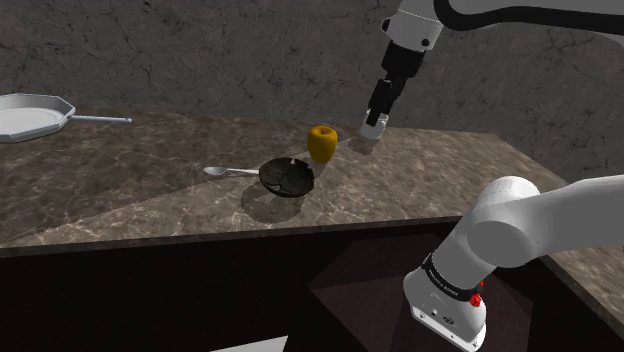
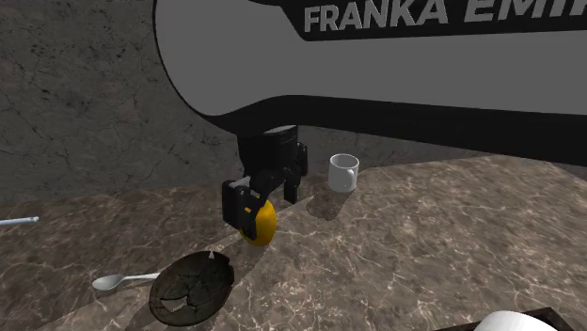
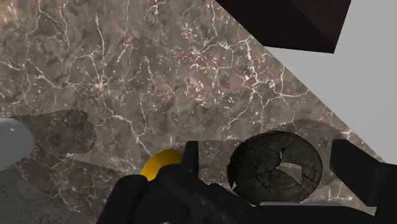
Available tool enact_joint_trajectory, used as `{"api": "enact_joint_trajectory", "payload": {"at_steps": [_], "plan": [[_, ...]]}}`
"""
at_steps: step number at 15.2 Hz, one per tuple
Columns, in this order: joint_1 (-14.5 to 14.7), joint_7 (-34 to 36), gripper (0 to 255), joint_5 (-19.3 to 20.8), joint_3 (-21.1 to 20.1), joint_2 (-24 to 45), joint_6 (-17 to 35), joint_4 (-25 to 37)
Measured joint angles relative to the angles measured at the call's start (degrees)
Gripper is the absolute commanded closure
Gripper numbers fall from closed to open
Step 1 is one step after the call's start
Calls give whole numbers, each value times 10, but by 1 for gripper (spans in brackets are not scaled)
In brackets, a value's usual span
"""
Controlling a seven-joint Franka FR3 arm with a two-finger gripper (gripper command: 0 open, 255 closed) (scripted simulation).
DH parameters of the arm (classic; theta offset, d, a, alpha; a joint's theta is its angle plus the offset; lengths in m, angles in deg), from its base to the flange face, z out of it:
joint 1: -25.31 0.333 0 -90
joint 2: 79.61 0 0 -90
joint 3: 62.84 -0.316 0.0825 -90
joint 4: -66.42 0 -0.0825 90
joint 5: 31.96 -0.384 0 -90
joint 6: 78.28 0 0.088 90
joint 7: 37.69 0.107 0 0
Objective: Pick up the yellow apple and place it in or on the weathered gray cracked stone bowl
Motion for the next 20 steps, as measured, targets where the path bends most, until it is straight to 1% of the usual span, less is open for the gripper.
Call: {"api": "enact_joint_trajectory", "payload": {"at_steps": [1, 3, 6, 9, 12, 14, 18, 20], "plan": [[0, 0, 0, 0, 0, 0, 0, 0], [5, -45, 0, 12, 20, 27, 6, 13], [19, -152, 0, 36, 63, 83, 20, 35], [36, -262, 0, 52, 100, 156, 32, 76], [50, -378, 0, 64, 133, 235, 39, 129], [59, -451, 0, 66, 147, 286, 38, 168], [72, -590, 0, 67, 163, 387, 40, 242], [76, -656, 0, 64, 164, 446, 37, 293]]}}
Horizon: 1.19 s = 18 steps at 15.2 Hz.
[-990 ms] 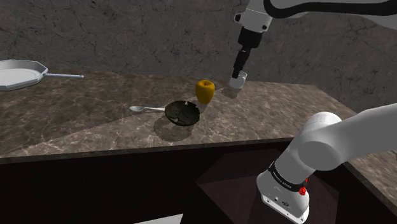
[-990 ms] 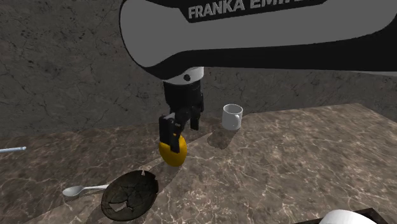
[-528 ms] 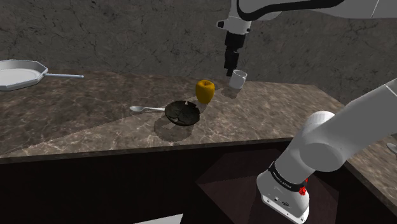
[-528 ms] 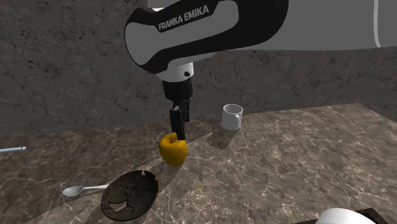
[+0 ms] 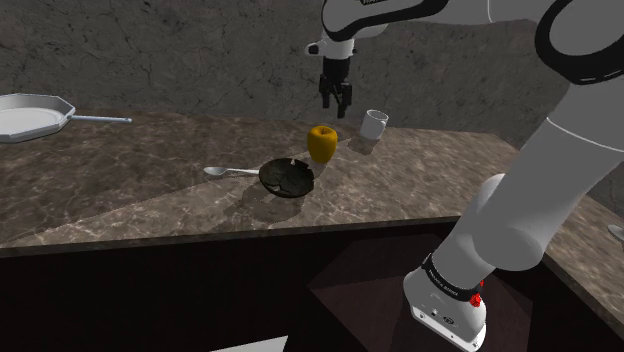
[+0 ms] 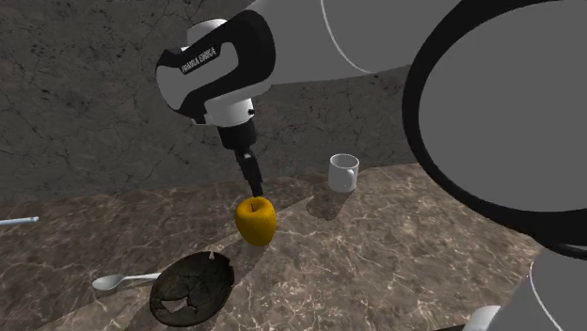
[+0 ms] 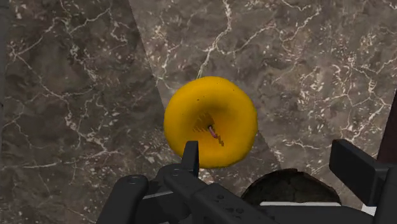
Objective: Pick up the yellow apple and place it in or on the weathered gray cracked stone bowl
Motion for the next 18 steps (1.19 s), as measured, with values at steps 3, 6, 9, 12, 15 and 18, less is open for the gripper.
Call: {"api": "enact_joint_trajectory", "payload": {"at_steps": [3, 6, 9, 12, 15, 18], "plan": [[1, -77, 0, -1, -4, 66, 4, 48], [0, -92, 0, 0, -5, 75, 21, 38], [-1, -94, 0, 1, -4, 76, 45, 16], [-2, -94, 0, 1, -4, 78, 54, 9], [-2, -94, 0, 1, -4, 79, 56, 8], [-2, -94, 255, 1, -4, 79, 56, 8]]}}
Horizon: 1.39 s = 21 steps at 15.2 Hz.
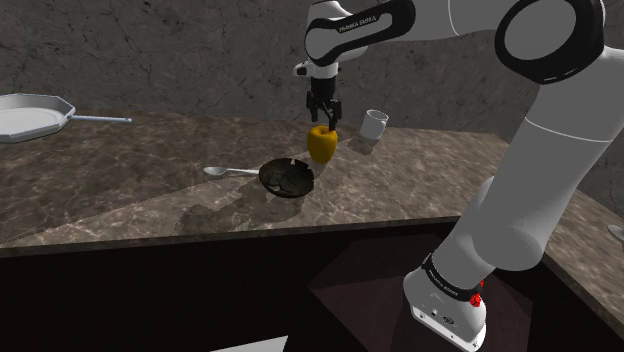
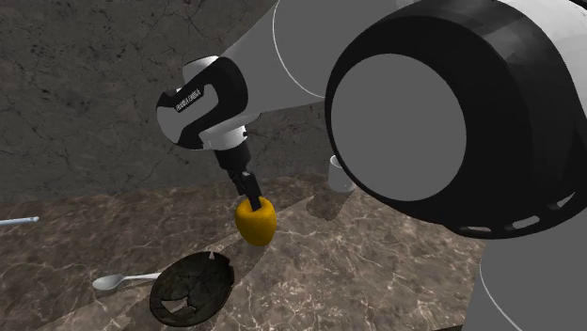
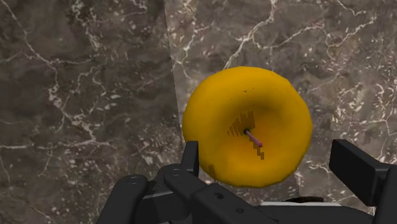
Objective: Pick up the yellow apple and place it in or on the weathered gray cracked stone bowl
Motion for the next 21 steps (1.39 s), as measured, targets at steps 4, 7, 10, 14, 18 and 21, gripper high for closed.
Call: {"api": "enact_joint_trajectory", "payload": {"at_steps": [4, 7, 10, 14, 18, 21], "plan": [[0, 0, 255, 0, 0, 0, 0, 0], [0, 0, 255, 0, 0, 0, 0, 0], [0, 0, 255, 0, 0, 0, 0, 0], [0, -3, 255, 1, 1, -5, -21, 16], [1, -4, 255, 1, 0, -12, -51, 39], [1, -5, 255, 2, 0, -17, -73, 56]]}}
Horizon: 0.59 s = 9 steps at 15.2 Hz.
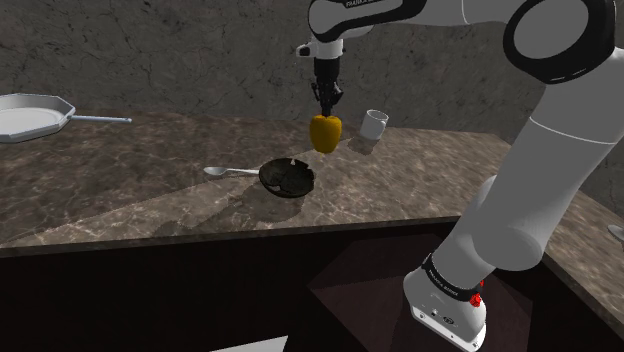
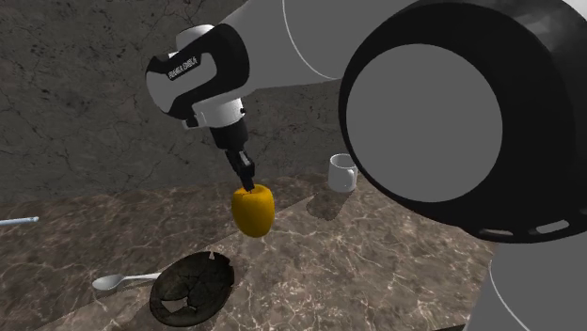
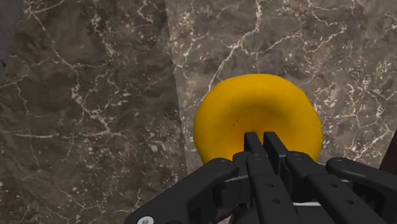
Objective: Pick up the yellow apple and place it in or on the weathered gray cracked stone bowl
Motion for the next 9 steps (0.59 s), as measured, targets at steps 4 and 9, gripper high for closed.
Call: {"api": "enact_joint_trajectory", "payload": {"at_steps": [4, 9], "plan": [[1, -2, 255, 1, 0, -7, -28, 21], [1, -5, 255, 1, 0, -10, -65, 55]]}}
